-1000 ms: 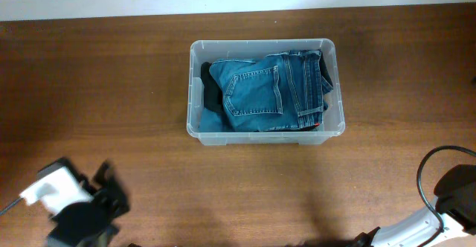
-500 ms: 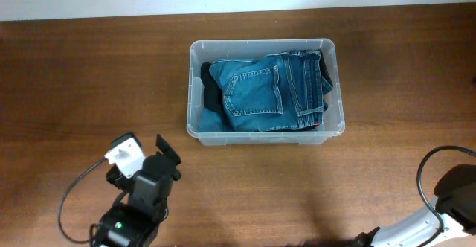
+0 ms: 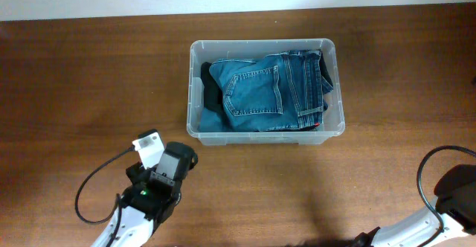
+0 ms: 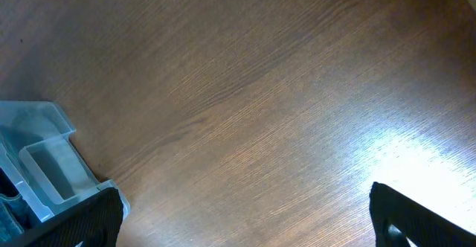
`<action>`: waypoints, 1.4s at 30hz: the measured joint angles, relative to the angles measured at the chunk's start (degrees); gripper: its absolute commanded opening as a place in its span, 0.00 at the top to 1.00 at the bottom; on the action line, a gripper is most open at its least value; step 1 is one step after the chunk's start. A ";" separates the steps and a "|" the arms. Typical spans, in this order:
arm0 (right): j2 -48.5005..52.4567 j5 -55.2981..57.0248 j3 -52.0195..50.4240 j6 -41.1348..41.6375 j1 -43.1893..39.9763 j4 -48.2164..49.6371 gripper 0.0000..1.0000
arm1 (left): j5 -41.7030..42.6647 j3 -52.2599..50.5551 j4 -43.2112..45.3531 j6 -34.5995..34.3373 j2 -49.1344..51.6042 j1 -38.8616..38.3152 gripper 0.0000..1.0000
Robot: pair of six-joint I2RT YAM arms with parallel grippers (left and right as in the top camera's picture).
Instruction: Pack container
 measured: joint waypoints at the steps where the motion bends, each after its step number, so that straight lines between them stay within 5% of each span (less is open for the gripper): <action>1: 0.00 0.00 0.00 0.02 0.00 0.00 0.02 | 0.20 0.00 0.00 0.00 1.05 0.00 0.00; 17: 0.00 0.00 0.00 0.00 0.00 0.00 0.02 | 1.40 -0.20 -1.51 0.00 9.68 0.00 0.00; 26: 0.00 0.00 0.00 0.00 0.00 0.04 0.02 | 1.07 -15.17 8.96 0.00 -6.12 0.00 0.00; 42: 0.00 0.00 0.00 0.00 0.00 0.02 0.02 | -0.46 -27.04 22.14 0.00 -13.29 2.56 0.00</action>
